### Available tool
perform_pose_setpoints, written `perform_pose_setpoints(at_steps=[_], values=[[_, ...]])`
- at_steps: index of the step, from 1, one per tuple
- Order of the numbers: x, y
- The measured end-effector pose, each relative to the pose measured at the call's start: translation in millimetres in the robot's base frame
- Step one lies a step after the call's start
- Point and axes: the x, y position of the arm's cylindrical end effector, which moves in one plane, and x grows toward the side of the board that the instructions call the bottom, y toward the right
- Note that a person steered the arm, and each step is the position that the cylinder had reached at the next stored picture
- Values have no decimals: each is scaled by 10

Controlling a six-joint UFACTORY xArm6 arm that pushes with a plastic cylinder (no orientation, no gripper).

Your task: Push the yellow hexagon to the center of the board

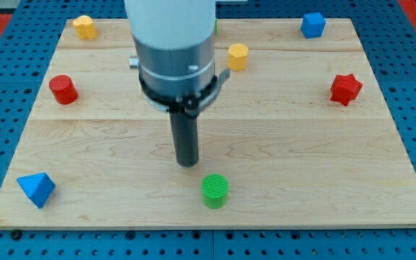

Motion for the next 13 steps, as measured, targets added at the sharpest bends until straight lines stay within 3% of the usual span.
perform_pose_setpoints(at_steps=[3,6,8,9,11,13], values=[[-1307,-226],[-2389,170],[-2467,874],[-2068,930],[-1574,919],[-1624,524]])
